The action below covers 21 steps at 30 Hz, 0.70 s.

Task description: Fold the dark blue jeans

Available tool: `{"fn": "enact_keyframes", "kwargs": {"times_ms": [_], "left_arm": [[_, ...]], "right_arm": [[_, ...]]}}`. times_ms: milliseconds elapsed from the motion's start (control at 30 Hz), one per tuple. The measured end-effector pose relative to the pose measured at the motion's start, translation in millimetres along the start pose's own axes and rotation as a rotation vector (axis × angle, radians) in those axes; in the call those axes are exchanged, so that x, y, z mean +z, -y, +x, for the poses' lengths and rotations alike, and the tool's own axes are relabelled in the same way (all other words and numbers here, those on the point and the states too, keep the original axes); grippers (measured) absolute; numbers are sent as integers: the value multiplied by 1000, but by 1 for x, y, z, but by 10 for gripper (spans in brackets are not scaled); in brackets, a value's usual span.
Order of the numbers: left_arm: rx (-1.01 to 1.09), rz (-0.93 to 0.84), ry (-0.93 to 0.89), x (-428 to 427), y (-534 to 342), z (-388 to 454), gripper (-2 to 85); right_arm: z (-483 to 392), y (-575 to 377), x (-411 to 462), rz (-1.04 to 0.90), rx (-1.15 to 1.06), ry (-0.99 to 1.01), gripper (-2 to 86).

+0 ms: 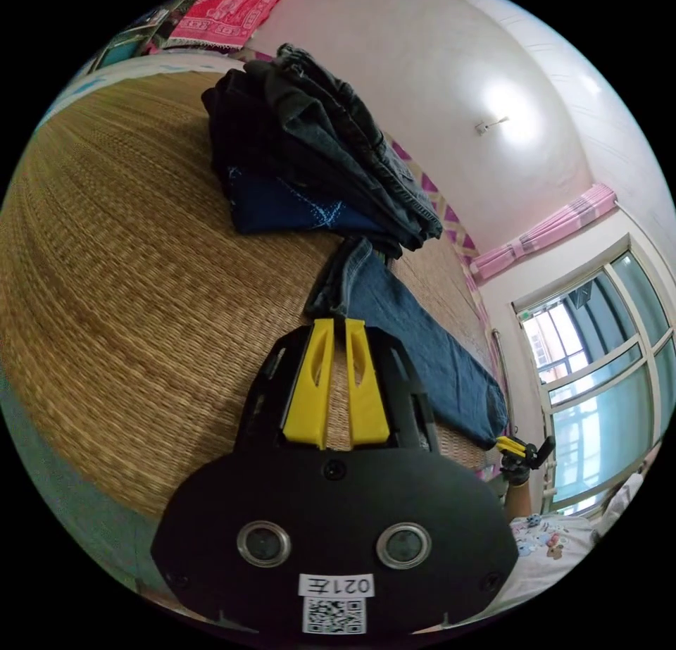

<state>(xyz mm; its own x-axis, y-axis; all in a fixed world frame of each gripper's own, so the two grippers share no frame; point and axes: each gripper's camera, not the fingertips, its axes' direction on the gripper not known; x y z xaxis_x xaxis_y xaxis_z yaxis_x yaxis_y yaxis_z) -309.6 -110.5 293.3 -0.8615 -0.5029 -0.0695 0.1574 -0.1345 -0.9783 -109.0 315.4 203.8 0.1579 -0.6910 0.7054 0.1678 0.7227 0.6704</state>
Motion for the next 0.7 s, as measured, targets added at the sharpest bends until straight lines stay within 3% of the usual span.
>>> {"fn": "enact_keyframes", "kwargs": {"times_ms": [167, 300, 467, 567, 700], "left_arm": [[-59, -21, 0, 13, -6, 3, 104], [-54, -58, 71, 34, -6, 20, 124], [-51, -112, 53, 65, -7, 27, 105], [-49, -187, -51, 86, -15, 26, 66], [-20, -76, -153, 76, -31, 57, 47]], "right_arm": [[20, -37, -32, 111, 121, 78, 48], [26, -55, -46, 155, 156, 99, 42], [31, -69, -51, 181, 181, 129, 36], [37, -78, -50, 189, 203, 152, 31], [49, -94, -59, 208, 227, 164, 20]]}}
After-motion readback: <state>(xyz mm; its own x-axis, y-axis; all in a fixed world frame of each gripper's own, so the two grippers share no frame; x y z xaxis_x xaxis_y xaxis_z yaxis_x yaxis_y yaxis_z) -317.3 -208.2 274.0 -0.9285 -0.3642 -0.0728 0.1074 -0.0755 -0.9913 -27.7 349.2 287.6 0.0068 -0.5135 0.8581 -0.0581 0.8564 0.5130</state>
